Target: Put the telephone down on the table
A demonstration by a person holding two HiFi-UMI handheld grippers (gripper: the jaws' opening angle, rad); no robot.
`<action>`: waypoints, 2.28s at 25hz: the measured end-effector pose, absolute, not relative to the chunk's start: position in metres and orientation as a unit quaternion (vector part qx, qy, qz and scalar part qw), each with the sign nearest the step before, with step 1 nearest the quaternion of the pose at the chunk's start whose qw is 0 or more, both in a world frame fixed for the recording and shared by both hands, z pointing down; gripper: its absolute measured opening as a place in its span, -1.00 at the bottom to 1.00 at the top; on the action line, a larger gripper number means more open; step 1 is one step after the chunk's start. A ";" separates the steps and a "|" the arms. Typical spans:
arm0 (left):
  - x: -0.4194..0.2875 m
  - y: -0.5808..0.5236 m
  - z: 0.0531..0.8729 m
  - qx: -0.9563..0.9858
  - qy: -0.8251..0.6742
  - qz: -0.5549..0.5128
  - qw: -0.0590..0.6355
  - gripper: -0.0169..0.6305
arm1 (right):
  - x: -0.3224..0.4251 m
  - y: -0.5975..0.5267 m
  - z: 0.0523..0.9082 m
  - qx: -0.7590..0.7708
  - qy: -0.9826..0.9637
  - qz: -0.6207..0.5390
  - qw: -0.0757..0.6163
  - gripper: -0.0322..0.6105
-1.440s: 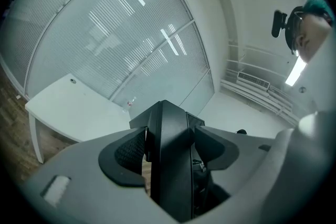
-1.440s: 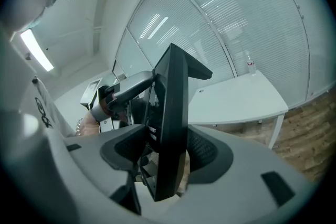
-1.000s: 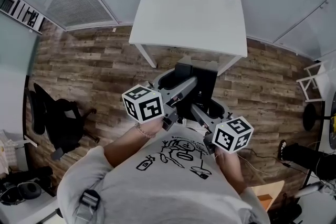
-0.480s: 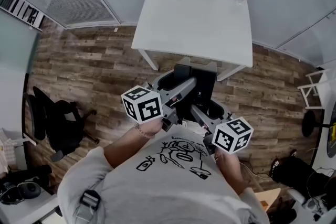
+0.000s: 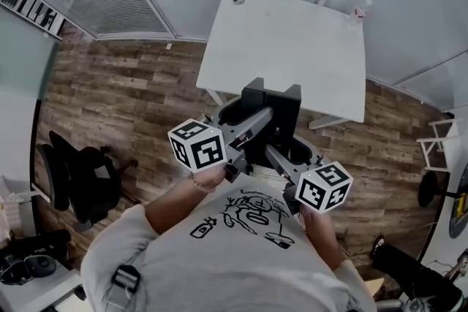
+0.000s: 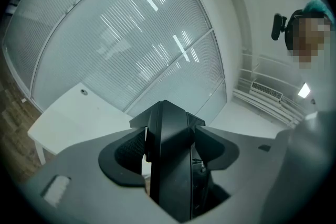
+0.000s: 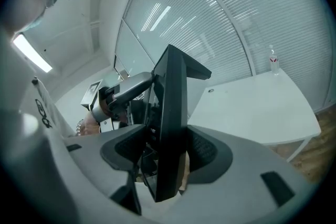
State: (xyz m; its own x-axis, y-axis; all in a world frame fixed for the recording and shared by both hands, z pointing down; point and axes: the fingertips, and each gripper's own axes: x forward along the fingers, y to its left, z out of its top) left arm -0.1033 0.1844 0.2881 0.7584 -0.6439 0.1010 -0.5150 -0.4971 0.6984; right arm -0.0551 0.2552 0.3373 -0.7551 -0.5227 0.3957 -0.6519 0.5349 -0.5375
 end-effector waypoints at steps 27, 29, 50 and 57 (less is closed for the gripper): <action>-0.140 0.056 0.302 0.851 -0.349 -0.080 0.383 -0.05 | -0.091 0.127 0.349 0.326 -0.867 0.363 0.100 -0.20; -0.130 0.044 0.303 0.848 -0.355 -0.083 0.385 -0.05 | -0.080 0.115 0.349 0.321 -0.869 0.363 0.104 -0.20; -0.019 -0.086 0.296 0.846 -0.368 -0.098 0.373 -0.04 | 0.033 -0.018 0.344 0.306 -0.878 0.350 0.116 -0.20; 0.052 -0.175 0.308 0.838 -0.378 -0.081 0.386 -0.04 | 0.103 -0.106 0.354 0.296 -0.872 0.373 0.113 -0.20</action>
State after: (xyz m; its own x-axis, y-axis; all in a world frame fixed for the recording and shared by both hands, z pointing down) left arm 0.0523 -0.1753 0.3079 0.7015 -0.6952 0.1569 -0.5705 -0.4158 0.7082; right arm 0.1032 -0.1057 0.3544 -0.7989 -0.4329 0.4176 -0.6009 0.5454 -0.5843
